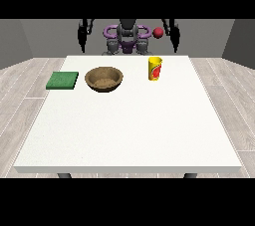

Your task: Pick the cup and pour the ball into the bowl, then pick the bowl and place it on the pad

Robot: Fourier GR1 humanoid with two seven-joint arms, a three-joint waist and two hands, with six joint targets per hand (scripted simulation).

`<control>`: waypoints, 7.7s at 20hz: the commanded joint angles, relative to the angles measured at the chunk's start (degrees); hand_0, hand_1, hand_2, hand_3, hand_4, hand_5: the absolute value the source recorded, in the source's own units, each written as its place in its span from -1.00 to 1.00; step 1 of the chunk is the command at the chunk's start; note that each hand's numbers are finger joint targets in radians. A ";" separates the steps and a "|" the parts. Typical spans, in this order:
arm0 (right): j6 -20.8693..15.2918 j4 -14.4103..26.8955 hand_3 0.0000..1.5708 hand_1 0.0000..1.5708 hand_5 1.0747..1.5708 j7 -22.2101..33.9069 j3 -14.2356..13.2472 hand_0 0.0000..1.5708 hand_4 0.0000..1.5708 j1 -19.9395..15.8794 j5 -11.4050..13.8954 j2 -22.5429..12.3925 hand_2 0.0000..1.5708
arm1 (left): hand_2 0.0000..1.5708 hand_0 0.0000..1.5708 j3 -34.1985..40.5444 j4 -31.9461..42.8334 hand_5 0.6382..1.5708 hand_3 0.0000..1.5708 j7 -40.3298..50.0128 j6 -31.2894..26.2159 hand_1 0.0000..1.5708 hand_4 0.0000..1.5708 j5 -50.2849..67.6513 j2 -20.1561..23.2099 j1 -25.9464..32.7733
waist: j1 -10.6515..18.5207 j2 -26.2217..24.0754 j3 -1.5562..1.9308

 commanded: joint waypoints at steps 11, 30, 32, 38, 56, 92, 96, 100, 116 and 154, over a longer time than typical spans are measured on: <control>-2.47 -13.91 -1.00 -1.00 0.84 23.12 -3.40 -1.00 0.10 5.92 -8.20 0.20 -1.00 | -1.00 -1.00 -1.97 -15.83 0.99 -1.00 25.10 1.66 -1.00 -0.19 9.52 -4.36 5.16 | -1.12 -27.77 0.64; -0.29 -12.60 -1.00 -1.00 0.89 2.56 -7.80 -1.00 -0.12 -8.22 -10.58 0.67 -1.00 | -1.00 -1.00 -0.36 -7.06 0.82 -1.00 -7.29 3.53 -1.00 -0.30 -0.38 -4.49 -6.37 | -4.11 11.46 0.63; 1.05 -11.36 -1.00 -1.00 0.92 2.01 -8.11 -1.00 -0.12 -9.34 -11.10 -0.46 -1.00 | -1.00 -1.00 0.80 -1.90 0.83 -1.00 -10.92 3.85 -1.00 -0.33 -0.16 -5.01 -8.43 | -5.26 11.82 0.62; 6.05 -8.56 -1.00 -1.00 0.95 -1.85 -13.28 -1.00 -0.14 -8.96 -15.39 -4.71 -1.00 | -1.00 -1.00 5.53 11.07 0.79 -1.00 -21.63 -0.52 -1.00 -0.76 2.35 -2.12 -7.95 | -6.93 13.93 0.62; 9.33 -2.10 -1.00 -1.00 0.98 1.28 -15.61 -1.00 -0.14 -12.57 -19.18 -9.31 -1.00 | -1.00 -1.00 13.54 47.89 0.97 -1.00 -38.33 0.24 -1.00 0.13 3.16 1.04 -22.40 | -9.81 10.44 0.59; 19.91 24.17 -0.78 -1.00 0.96 -0.72 -23.10 -1.00 -0.11 -17.05 -24.14 -18.92 -1.00 | 1.00 0.67 -26.97 58.04 0.91 1.00 25.96 25.31 0.67 0.87 -60.67 -5.91 -53.73 | -9.32 -2.06 0.72; 20.98 24.96 -0.77 -1.00 0.94 -0.83 -22.89 -1.00 -0.12 -17.01 -24.36 -18.97 -1.00 | 1.00 0.85 -31.76 62.06 0.97 1.00 31.44 22.46 0.85 0.60 -70.18 -5.94 -58.33 | -9.68 -2.10 0.74; 20.60 26.59 -0.66 -1.00 0.93 -2.14 -20.76 -1.00 -0.12 -16.30 -21.85 -17.22 -1.00 | 1.00 0.78 -38.22 60.07 1.00 1.00 37.12 14.41 0.78 0.32 -73.81 -5.95 -58.40 | -11.44 -4.18 0.73; 13.67 28.32 -0.82 -1.00 0.90 -1.08 -21.70 -1.00 -0.08 -18.63 -20.22 -16.99 -1.00 | 1.00 -0.05 -33.75 42.25 0.97 0.97 31.73 10.58 -0.05 0.41 -68.20 -1.56 -54.90 | -3.16 -5.96 0.57; 4.16 53.77 -1.00 -1.00 0.93 -27.28 -22.29 -1.00 -0.33 -28.33 -16.20 -6.81 -1.00 | -1.00 -1.00 24.11 15.46 0.93 -1.00 12.04 -19.64 -1.00 0.29 13.31 22.11 -46.89 | 10.95 13.83 0.71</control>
